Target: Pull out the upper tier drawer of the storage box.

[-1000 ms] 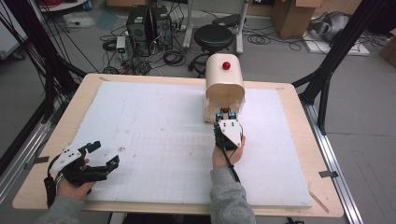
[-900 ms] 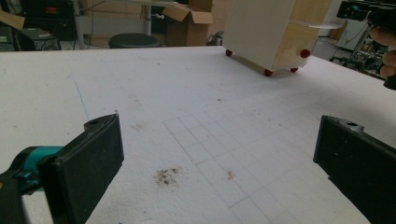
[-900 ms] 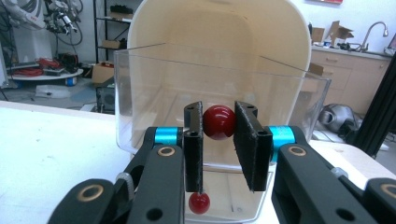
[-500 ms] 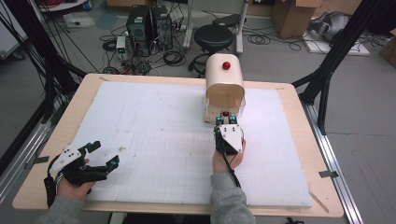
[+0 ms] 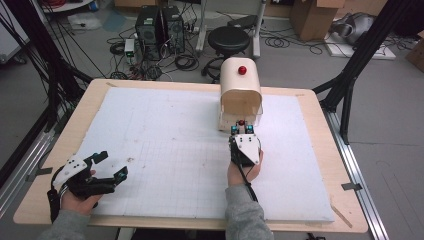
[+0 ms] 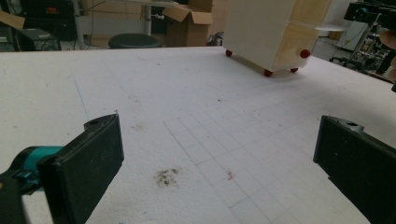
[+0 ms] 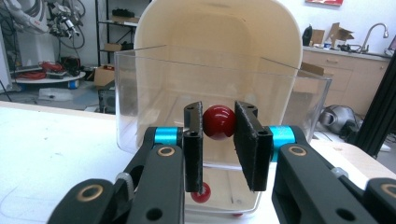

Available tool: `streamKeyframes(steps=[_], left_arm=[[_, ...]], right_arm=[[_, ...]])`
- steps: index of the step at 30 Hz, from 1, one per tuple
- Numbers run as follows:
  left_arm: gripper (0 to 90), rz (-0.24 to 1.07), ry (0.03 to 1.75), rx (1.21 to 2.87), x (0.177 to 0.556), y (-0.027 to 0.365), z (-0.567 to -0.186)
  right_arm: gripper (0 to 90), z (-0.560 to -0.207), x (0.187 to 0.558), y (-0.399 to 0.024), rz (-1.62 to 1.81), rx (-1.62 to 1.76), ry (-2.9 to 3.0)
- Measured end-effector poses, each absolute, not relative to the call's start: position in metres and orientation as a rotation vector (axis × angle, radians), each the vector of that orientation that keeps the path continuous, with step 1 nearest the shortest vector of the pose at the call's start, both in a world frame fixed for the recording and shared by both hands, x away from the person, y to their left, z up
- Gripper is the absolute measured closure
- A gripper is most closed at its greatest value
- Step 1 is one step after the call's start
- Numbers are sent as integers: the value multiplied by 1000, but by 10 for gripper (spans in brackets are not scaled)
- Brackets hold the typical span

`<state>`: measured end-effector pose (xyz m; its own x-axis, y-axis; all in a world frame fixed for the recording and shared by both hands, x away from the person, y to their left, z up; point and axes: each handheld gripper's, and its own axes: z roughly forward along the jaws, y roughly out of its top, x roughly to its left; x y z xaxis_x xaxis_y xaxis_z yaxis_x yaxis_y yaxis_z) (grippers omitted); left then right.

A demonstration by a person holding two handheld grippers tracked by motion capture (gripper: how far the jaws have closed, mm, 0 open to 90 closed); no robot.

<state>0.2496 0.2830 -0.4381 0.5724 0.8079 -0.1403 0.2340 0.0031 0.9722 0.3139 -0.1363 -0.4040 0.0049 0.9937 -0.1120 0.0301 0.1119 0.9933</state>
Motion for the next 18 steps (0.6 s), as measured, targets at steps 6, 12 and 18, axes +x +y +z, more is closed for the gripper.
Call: streamKeyframes(steps=[6, 12, 18], left_arm=[[21, 567, 913, 1544, 250, 283, -438], [21, 568, 915, 1544, 250, 283, -438], [21, 566, 914, 1543, 250, 283, -438]], right_arm=[[708, -407, 313, -137, 1119, 1153, 1286], [568, -406, 312, -136, 1123, 1157, 1290], [314, -404, 311, -141, 1153, 1176, 1296]])
